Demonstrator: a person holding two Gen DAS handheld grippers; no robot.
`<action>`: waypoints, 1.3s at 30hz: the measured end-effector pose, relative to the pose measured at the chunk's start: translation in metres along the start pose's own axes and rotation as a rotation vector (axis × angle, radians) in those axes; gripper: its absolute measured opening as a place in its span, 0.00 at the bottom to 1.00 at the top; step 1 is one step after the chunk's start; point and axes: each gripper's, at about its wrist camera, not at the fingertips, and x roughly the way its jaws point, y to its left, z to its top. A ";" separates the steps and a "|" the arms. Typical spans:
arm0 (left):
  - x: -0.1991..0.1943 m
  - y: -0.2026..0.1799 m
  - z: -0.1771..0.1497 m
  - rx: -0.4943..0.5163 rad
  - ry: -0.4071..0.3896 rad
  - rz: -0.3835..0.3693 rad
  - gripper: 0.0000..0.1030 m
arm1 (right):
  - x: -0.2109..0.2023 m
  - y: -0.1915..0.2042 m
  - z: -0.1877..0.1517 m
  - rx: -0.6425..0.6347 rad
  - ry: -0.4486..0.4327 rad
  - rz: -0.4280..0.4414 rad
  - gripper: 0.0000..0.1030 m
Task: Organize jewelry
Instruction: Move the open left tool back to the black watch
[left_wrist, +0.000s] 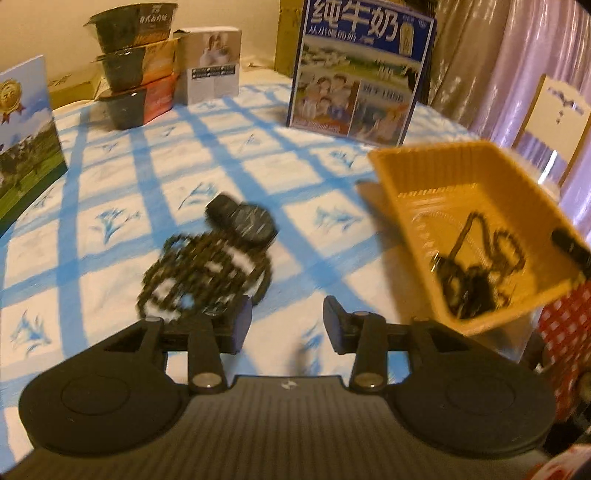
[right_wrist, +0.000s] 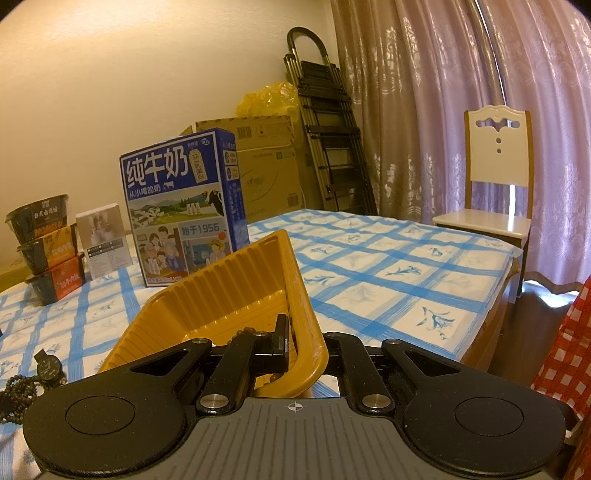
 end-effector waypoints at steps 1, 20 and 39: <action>-0.001 0.002 -0.004 0.009 0.003 0.010 0.40 | 0.000 0.000 0.000 0.000 0.000 0.000 0.07; 0.010 0.004 -0.002 0.044 -0.045 0.069 0.62 | 0.000 0.000 0.000 0.000 0.001 0.000 0.07; 0.072 -0.009 0.028 0.115 -0.093 0.157 0.72 | -0.001 -0.008 -0.004 0.004 0.006 -0.008 0.07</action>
